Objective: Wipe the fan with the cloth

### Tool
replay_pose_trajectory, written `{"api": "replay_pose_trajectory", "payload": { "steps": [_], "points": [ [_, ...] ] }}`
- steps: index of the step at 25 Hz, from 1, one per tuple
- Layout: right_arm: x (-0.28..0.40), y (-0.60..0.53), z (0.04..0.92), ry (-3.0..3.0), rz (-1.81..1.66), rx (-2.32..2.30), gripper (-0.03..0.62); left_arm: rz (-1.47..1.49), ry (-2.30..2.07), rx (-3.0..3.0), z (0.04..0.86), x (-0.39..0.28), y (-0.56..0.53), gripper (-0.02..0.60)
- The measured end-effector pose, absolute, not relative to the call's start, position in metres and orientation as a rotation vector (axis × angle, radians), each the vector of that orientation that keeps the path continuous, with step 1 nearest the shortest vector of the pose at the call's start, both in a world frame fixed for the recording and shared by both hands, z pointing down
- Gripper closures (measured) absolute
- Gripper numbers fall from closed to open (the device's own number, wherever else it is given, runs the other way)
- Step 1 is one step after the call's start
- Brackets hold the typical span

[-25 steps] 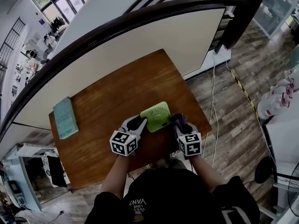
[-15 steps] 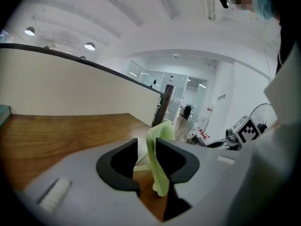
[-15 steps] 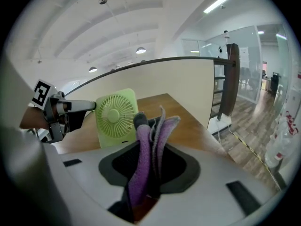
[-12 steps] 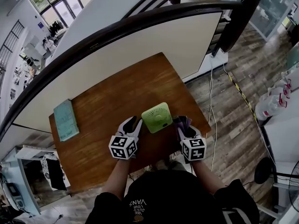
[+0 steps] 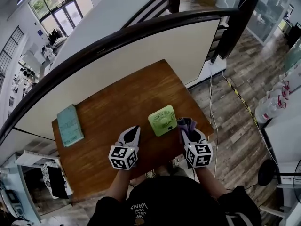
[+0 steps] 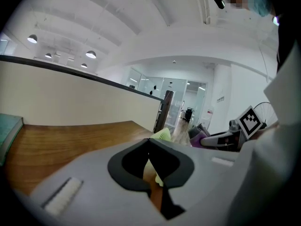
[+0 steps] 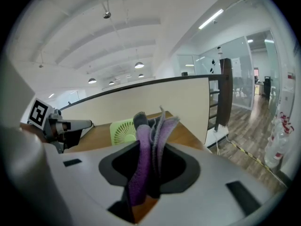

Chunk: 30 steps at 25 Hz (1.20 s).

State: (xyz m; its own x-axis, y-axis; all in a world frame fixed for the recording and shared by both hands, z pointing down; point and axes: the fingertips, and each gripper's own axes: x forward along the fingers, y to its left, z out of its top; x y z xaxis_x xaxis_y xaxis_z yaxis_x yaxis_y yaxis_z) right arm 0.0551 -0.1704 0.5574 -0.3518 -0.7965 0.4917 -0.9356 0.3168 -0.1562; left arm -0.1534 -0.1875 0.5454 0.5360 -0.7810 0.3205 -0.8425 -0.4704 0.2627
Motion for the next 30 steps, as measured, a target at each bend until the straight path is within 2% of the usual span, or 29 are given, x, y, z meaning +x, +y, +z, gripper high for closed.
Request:
{"api": "replay_pose_trajectory", "payload": {
  "steps": [13,30],
  "points": [
    [0.007,-0.141,0.484,-2.392,0.485,1.665,0.477,0.110,-1.333,2.441,0.499,-0.198,-0.148,0.572],
    [-0.060,-0.100,0.473,-2.449,0.440,1.638,0.477,0.094,-1.309,2.510,0.488,-0.237,-0.104,0.572]
  ]
}}
